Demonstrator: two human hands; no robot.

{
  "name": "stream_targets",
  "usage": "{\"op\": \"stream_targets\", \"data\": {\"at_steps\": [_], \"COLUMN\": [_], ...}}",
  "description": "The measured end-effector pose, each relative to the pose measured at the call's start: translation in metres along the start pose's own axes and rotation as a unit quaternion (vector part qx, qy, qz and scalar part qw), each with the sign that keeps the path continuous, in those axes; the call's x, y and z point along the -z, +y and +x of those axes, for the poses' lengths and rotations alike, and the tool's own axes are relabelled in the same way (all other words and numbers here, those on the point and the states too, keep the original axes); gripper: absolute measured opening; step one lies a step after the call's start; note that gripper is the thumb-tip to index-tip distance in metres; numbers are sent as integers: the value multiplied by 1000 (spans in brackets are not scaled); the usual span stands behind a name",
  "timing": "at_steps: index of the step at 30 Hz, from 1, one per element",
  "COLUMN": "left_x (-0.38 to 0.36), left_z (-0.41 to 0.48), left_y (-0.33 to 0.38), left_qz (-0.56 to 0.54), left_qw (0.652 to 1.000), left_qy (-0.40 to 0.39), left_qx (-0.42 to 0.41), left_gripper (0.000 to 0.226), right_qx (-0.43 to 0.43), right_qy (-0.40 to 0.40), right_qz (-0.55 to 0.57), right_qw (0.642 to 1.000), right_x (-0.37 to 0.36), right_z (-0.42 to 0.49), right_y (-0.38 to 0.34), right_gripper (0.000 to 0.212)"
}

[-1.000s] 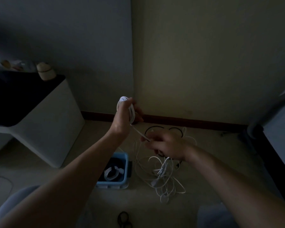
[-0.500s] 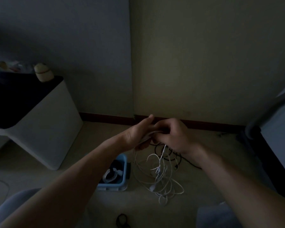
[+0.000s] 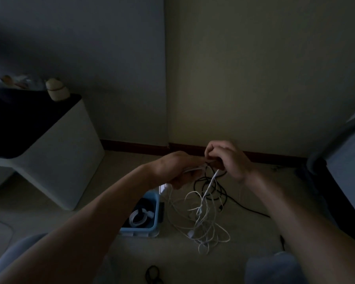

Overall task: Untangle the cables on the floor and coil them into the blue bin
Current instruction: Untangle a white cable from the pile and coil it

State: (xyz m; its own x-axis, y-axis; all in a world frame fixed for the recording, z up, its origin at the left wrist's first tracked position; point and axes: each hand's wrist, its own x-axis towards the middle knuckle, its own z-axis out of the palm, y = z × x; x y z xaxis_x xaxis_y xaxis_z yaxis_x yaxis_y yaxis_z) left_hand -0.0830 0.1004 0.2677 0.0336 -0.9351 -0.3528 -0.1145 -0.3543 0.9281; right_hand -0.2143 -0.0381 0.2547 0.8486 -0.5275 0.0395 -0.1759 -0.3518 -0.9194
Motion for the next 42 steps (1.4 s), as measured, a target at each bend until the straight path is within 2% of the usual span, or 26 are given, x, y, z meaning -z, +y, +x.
{"op": "stream_targets", "data": {"at_steps": [4, 8, 12, 16, 19, 22, 26, 32, 35, 39, 42], "left_x": [9, 20, 28, 30, 32, 32, 37, 32, 30, 28, 23], "left_z": [-3, -5, -4, -2, -1, -1, 1, -1, -2, -1, 1], "left_y": [-1, 0, -4, -8, -11, -10, -12, -3, 2, 3, -2], "left_qz": [-140, -323, -427, -486, -492, -502, -519, -487, -450, -336, -218], "left_qw": [988, 939, 895, 860, 851, 839, 818, 819, 830, 863, 882], "left_qy": [-56, -95, -30, 46, 99, 137, 186, 262, 287, 330, 370], "left_qx": [-33, -68, -125, -150, -152, -159, -165, -155, -163, -181, -196], "left_gripper": [50, 43, 41, 36, 36, 34, 32, 28, 28, 26, 29], "right_qx": [-59, -119, -163, -145, -139, -151, -144, -158, -143, -103, -86], "right_qy": [-1, -18, -83, -145, -153, -207, -246, -263, -261, -240, -220], "right_qz": [126, 147, 171, 91, 78, 19, -14, -12, -22, -48, -14], "right_qw": [990, 982, 968, 974, 975, 966, 958, 952, 954, 964, 972], "right_x": [5, 4, -8, -21, -28, -31, -39, -35, -36, -38, -40], "right_z": [0, 1, 3, -5, -7, -9, -15, -17, -17, -17, -18], "right_y": [10, 26, 38, 34, 30, 27, 20, 16, 17, 15, 12], "right_gripper": [26, 33, 37, 36, 31, 16, 29, 38, 42, 25, 23]}}
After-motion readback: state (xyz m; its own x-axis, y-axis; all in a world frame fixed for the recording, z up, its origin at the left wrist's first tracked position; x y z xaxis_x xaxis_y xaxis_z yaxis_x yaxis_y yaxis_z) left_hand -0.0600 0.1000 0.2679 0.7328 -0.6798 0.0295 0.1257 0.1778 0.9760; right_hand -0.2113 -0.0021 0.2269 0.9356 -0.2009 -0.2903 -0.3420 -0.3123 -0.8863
